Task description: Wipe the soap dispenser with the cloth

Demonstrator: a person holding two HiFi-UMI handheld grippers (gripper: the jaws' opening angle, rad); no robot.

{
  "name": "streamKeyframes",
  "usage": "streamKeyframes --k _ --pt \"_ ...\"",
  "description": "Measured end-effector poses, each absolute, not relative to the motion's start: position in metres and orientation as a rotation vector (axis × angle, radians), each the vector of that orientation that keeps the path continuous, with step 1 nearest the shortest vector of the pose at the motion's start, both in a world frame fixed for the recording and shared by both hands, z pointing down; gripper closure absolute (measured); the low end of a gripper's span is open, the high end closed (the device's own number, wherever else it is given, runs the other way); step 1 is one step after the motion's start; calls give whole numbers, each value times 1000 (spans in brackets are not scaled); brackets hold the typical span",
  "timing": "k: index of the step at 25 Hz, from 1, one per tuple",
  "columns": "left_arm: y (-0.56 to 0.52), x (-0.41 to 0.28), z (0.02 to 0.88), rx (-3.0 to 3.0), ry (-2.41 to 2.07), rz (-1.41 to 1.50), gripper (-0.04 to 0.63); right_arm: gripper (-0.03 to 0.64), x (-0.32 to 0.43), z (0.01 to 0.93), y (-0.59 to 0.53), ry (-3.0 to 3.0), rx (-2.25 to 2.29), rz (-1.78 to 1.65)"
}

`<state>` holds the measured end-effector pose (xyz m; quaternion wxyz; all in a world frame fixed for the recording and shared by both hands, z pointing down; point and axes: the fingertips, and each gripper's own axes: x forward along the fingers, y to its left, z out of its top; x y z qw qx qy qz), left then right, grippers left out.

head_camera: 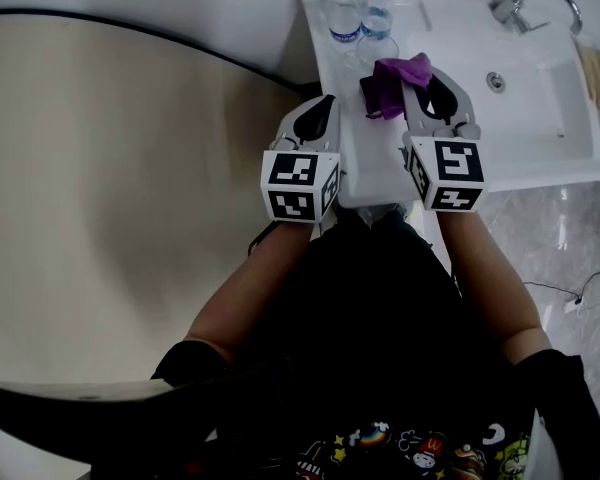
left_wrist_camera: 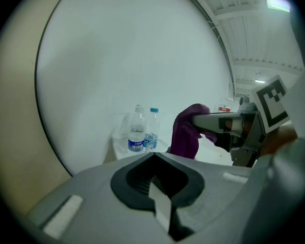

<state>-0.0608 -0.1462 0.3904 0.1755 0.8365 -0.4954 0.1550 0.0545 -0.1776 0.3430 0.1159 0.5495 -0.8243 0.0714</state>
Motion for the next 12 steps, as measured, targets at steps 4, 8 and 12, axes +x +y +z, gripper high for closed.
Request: streamKeyframes --k 4,8,12 --pt "-144 -52 391 2343 -1451 437 595 529 50 369 -182 -2444 1458 223" --pt "-142 -42 395 2306 -1487 455 595 529 48 408 -180 -2436 1324 256" --pt "-141 -32 400 2265 -1520 484 595 531 52 419 -182 -2474 1269 291"
